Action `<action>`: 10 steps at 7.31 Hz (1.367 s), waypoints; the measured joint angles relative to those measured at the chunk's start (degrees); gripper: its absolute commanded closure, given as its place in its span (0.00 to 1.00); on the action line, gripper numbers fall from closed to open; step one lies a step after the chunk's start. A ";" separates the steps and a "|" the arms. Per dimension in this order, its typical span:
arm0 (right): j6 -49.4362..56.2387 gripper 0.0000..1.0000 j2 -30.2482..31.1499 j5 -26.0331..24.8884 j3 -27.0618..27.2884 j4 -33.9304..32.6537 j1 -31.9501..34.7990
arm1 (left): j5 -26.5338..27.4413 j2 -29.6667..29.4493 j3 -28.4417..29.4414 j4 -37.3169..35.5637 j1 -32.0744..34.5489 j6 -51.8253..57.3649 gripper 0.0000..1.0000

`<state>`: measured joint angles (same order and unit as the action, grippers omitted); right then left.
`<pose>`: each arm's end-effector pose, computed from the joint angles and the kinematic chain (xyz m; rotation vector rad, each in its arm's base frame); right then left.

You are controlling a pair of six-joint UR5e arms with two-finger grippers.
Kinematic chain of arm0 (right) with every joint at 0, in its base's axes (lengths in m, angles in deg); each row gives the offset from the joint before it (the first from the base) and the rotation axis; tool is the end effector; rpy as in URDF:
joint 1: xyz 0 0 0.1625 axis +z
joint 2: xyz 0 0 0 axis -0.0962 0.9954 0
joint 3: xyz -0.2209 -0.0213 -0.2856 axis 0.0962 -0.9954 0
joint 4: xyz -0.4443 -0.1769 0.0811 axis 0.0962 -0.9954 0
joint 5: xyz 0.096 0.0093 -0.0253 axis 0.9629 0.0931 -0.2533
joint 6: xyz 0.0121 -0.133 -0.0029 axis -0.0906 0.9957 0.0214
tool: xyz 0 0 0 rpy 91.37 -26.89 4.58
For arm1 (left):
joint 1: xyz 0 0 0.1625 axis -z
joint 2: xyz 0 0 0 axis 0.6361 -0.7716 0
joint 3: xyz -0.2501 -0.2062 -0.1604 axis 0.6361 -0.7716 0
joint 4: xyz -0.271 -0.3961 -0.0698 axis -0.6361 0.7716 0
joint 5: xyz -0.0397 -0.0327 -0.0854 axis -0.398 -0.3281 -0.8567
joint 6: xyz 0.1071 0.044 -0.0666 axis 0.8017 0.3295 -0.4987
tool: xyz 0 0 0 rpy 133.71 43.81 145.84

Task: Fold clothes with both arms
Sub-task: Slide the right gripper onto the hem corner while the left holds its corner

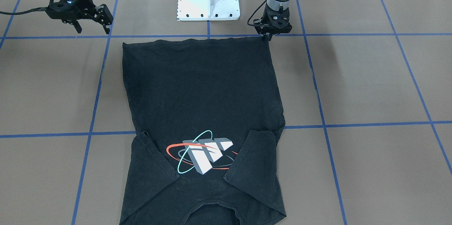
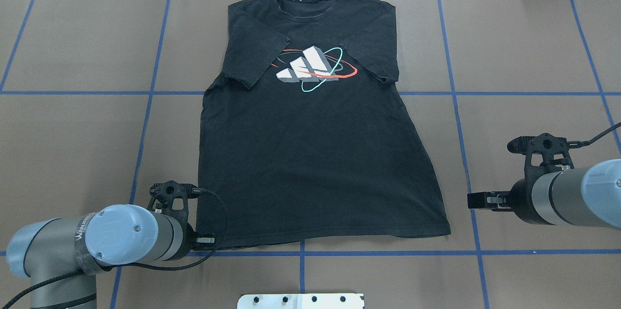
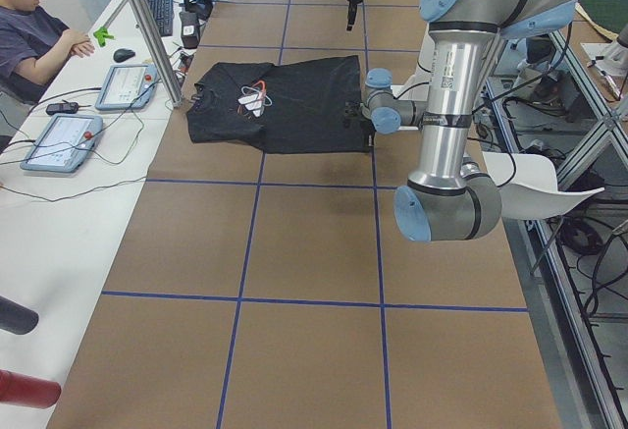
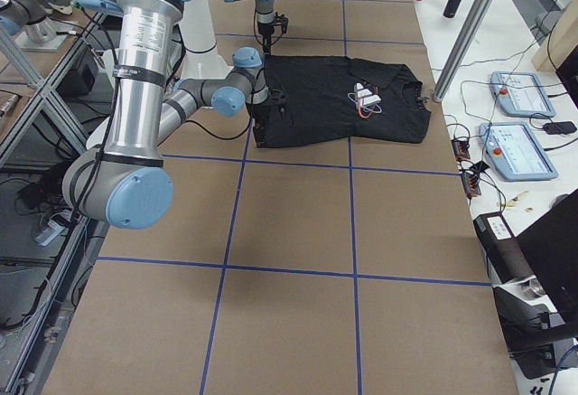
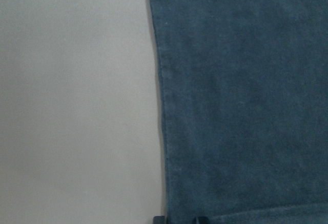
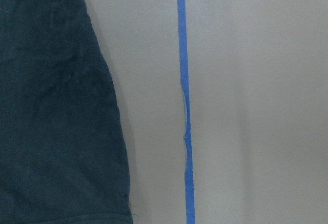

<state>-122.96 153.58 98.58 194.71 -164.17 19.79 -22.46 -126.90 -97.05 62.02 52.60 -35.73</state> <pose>-0.3957 -0.3092 0.3063 0.1027 -0.7473 0.1001 0.5695 -0.2511 0.2656 0.0409 0.8279 0.0042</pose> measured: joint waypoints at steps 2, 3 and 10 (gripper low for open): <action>0.00 0.00 0.00 0.00 0.00 0.00 0.00 | 0.00 0.01 -0.04 0.00 0.03 0.00 1.00; 0.00 0.00 0.00 0.00 0.00 0.00 0.00 | 0.00 0.04 -0.10 0.00 0.06 0.00 1.00; -3.07 0.01 -6.76 -2.98 -5.88 0.37 -3.58 | -0.07 -0.01 -1.58 -0.09 0.15 -0.45 1.00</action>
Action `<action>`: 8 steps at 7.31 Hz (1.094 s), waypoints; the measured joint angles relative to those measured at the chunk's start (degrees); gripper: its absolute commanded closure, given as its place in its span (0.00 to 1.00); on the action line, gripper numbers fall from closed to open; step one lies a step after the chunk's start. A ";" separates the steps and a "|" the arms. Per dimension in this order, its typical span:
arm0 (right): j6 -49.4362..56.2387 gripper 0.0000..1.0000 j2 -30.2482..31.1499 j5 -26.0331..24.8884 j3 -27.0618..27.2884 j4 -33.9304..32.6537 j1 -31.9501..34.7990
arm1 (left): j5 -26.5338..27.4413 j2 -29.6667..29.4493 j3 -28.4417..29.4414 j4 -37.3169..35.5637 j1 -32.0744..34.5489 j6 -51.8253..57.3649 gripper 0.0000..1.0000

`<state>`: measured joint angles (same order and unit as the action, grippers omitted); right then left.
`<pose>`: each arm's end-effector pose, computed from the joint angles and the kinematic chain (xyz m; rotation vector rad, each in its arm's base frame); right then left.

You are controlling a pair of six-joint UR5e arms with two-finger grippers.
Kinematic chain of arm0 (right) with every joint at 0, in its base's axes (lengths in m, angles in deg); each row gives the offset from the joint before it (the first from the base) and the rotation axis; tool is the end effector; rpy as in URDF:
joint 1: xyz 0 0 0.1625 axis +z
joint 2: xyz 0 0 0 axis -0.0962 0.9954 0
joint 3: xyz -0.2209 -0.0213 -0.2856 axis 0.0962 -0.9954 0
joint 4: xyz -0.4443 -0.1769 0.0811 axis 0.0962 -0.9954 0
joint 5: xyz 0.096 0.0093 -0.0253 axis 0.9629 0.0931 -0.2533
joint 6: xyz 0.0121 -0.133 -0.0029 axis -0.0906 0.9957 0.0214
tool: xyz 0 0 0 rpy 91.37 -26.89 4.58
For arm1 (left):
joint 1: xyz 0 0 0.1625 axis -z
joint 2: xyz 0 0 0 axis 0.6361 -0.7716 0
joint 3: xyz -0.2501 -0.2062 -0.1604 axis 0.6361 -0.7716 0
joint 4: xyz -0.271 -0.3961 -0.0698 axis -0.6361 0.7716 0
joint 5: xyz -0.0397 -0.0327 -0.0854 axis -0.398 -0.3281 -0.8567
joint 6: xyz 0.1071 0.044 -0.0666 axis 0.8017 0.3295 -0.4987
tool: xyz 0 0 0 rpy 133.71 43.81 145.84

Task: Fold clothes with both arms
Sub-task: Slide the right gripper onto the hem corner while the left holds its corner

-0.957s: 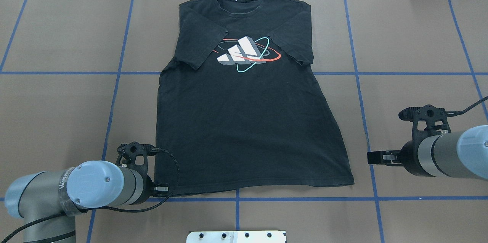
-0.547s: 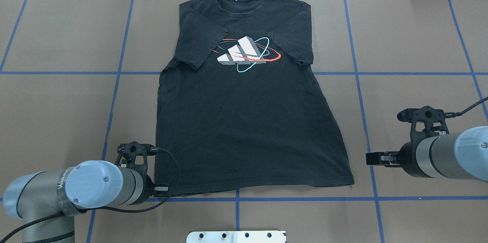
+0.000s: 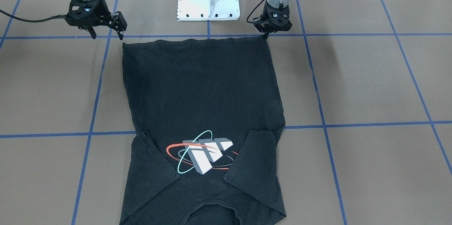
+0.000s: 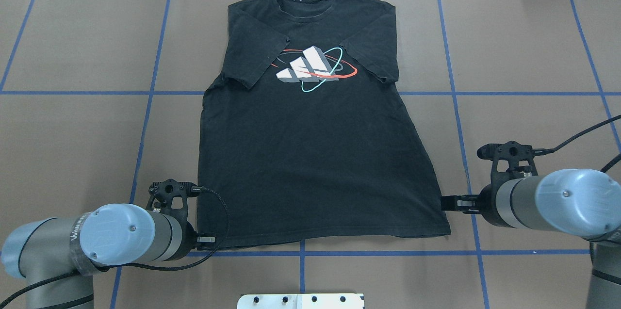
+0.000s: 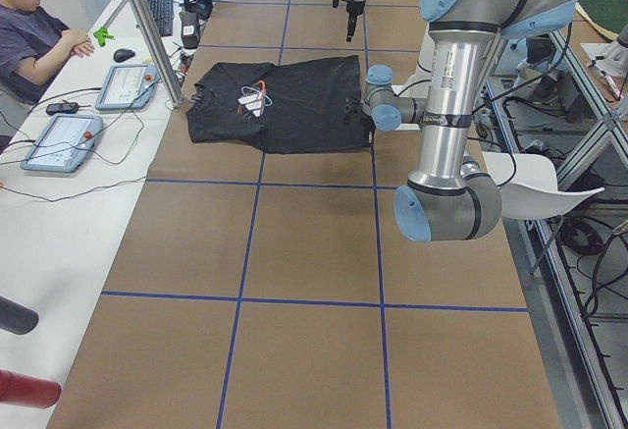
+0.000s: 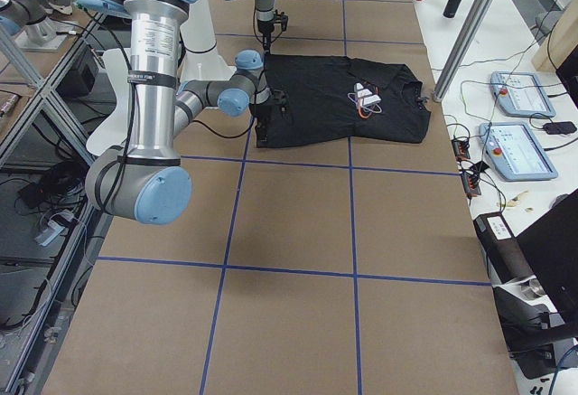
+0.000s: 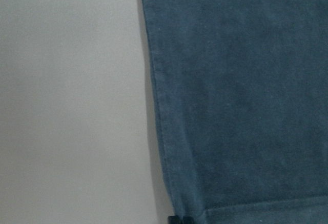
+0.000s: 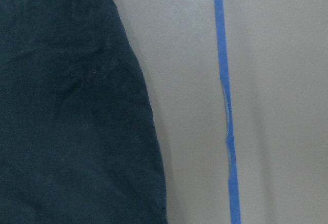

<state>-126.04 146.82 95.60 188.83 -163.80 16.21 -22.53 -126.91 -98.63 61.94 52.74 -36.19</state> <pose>-0.4487 -0.3051 0.3034 0.1136 -0.7592 0.1094 0.5619 -0.2507 0.2508 0.0431 0.8539 -0.0032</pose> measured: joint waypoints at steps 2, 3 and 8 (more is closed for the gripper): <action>0.20 0.17 -2.81 -0.01 -3.33 1.90 -0.15 | 0.04 -0.03 -0.38 0.00 -0.02 -0.06 1.00; 0.14 0.24 -3.24 -0.03 -4.04 2.46 -0.40 | 0.05 -0.05 -0.42 0.00 -0.04 -0.07 1.00; -0.15 0.24 -3.26 -0.18 -7.22 2.87 -3.56 | 0.06 -0.06 -0.45 0.00 -0.06 -0.09 1.00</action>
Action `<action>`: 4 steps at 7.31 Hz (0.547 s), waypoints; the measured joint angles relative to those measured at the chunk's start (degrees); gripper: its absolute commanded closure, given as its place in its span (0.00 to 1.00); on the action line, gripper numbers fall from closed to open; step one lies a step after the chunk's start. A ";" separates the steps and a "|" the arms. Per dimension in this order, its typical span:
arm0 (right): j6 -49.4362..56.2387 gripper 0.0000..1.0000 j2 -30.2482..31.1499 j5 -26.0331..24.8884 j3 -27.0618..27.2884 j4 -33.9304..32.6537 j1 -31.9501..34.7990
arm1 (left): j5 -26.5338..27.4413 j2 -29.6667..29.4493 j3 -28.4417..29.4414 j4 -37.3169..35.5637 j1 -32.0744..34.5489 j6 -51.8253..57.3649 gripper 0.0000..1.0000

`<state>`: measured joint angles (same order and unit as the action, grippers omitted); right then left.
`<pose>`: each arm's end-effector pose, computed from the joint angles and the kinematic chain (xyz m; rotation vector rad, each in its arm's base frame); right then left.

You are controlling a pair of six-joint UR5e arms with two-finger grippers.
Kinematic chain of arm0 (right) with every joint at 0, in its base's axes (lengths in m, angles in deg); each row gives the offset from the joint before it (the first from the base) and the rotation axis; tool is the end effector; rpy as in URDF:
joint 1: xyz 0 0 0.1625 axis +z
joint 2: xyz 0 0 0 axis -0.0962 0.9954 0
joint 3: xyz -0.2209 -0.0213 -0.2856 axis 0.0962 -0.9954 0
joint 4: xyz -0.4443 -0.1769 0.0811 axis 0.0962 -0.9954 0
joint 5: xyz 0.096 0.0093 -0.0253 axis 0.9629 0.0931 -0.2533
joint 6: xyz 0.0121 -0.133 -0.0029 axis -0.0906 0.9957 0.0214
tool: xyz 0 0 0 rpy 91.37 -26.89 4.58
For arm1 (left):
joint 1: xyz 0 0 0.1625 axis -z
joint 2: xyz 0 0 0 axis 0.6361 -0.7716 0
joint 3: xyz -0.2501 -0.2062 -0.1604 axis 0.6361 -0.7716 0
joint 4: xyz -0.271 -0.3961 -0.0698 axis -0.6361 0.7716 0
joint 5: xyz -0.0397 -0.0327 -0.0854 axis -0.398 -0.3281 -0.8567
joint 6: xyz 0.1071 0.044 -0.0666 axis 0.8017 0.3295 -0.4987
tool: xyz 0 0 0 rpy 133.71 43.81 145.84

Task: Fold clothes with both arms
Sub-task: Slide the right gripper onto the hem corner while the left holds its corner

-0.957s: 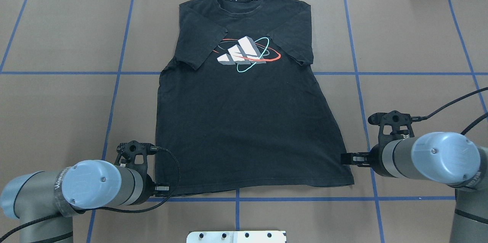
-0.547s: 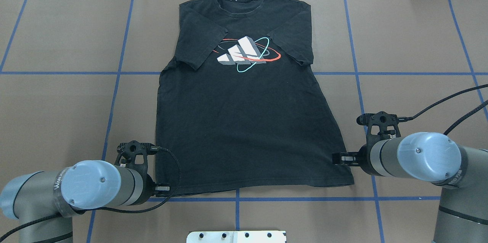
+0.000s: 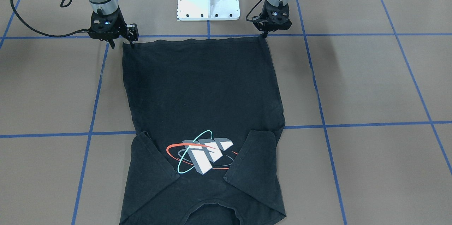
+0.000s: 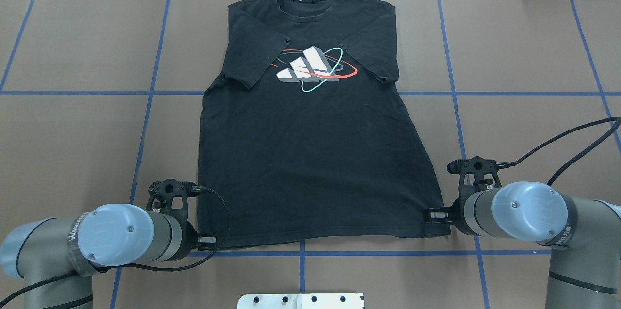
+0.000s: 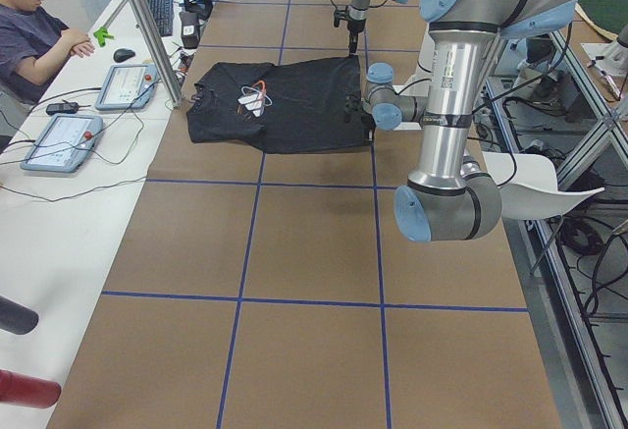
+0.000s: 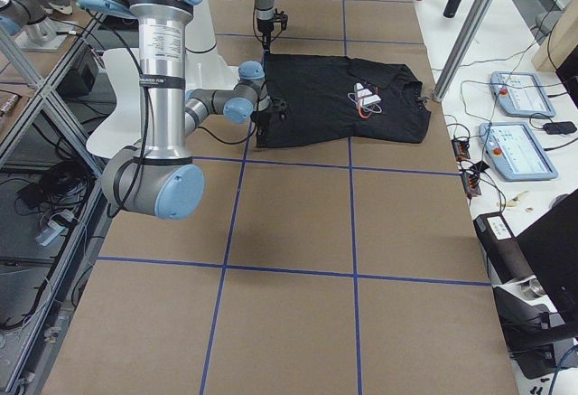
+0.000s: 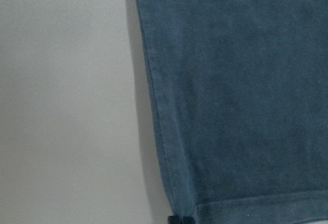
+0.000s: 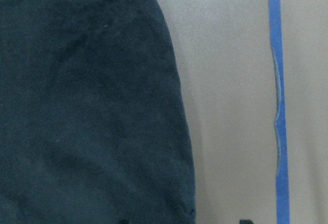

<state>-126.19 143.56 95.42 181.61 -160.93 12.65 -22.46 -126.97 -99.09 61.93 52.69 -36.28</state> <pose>-0.5010 -0.2883 0.3355 0.0866 -0.7432 0.0554 0.5601 -0.2499 0.2459 0.0451 0.8625 -0.0037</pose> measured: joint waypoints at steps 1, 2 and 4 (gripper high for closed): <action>-0.01 0.31 0.14 -0.07 -0.34 0.01 -0.42 | 0.00 0.00 0.00 0.00 0.00 -0.04 1.00; -0.02 0.35 0.26 -0.21 -0.61 0.01 -0.81 | 0.00 0.00 0.00 0.00 0.00 -0.06 1.00; -0.19 0.41 0.26 -0.39 -0.84 0.01 -1.31 | 0.02 0.00 -0.06 0.00 0.00 -0.12 1.00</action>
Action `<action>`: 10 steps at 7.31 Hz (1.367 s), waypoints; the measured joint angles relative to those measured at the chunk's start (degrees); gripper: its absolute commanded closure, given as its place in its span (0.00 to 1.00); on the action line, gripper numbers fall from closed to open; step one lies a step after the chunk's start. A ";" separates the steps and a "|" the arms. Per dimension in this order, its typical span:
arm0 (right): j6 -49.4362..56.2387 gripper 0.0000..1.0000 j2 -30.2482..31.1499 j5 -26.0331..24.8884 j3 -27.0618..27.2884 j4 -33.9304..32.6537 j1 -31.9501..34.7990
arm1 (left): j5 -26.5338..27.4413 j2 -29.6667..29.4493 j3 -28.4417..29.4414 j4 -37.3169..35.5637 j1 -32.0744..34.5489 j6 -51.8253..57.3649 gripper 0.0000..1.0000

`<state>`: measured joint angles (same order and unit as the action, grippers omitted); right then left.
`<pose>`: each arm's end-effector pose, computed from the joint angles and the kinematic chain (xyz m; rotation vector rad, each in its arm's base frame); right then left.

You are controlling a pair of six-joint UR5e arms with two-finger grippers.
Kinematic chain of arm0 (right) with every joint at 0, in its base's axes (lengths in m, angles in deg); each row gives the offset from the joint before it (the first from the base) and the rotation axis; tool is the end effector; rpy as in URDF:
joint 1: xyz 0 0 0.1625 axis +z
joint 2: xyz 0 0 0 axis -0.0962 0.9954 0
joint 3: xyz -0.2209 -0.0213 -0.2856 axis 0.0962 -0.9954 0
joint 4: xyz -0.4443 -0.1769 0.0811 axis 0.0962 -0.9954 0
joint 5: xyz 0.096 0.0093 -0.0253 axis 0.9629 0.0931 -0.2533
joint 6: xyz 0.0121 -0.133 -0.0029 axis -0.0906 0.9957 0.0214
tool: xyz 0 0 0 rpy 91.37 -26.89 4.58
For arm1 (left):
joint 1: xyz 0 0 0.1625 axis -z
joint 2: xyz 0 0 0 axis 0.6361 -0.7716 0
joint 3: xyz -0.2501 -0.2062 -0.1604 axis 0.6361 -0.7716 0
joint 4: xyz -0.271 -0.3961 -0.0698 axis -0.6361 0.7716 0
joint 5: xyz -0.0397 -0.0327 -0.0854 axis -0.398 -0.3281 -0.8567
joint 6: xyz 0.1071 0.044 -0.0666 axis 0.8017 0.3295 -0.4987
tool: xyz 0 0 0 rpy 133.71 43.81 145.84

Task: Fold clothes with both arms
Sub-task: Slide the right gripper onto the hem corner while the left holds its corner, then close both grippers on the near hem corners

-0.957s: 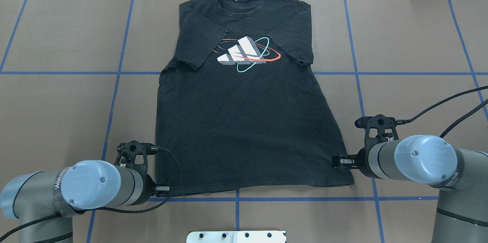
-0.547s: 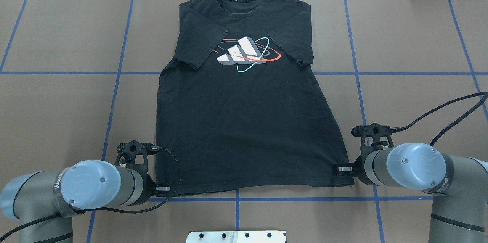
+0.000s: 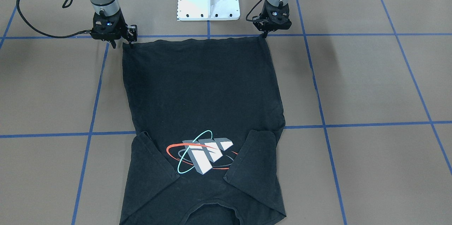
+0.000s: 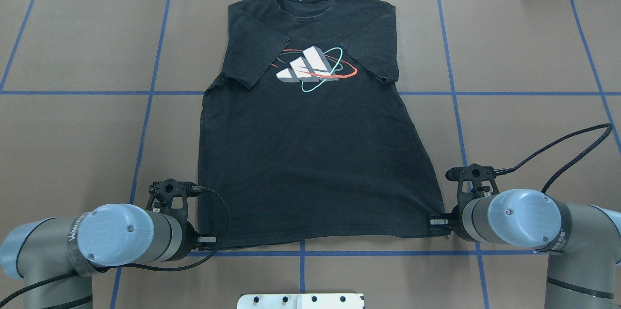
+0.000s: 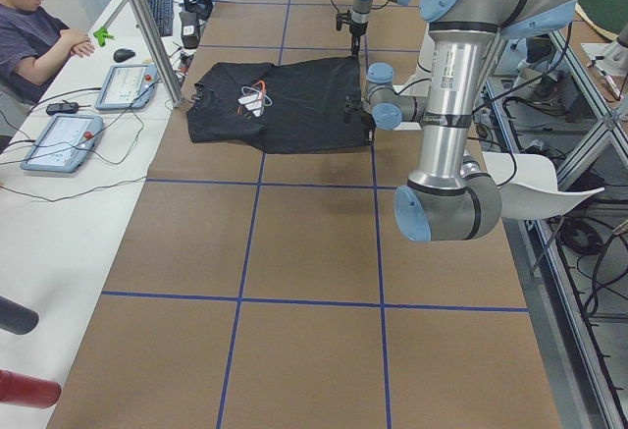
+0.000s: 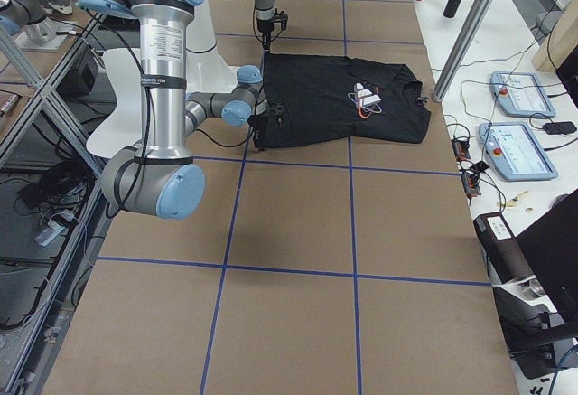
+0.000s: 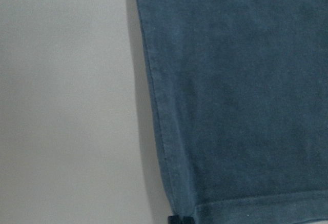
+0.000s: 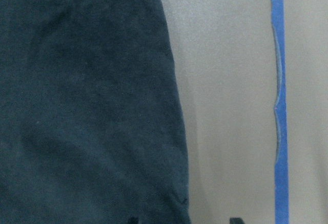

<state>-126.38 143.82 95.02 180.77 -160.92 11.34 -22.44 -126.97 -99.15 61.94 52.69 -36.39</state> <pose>-0.5090 -0.2782 0.3466 0.0783 -0.7244 0.0406 0.5598 -0.2498 0.2453 0.0449 0.8636 -0.0055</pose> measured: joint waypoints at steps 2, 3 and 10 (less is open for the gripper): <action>-0.91 0.44 -0.03 -0.07 -0.01 0.00 -0.44 | 0.00 0.00 -0.16 0.00 0.00 -0.11 1.00; -1.12 0.46 0.06 -0.11 -0.01 0.00 -0.71 | -0.01 0.00 -0.29 0.00 0.00 -0.12 1.00; -1.24 0.78 0.18 -0.23 0.04 -0.09 -1.21 | -0.02 0.00 -0.47 0.00 0.08 -0.13 1.00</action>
<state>-127.62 144.00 94.80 180.81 -161.01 10.13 -22.46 -126.97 -99.62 61.94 52.77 -36.52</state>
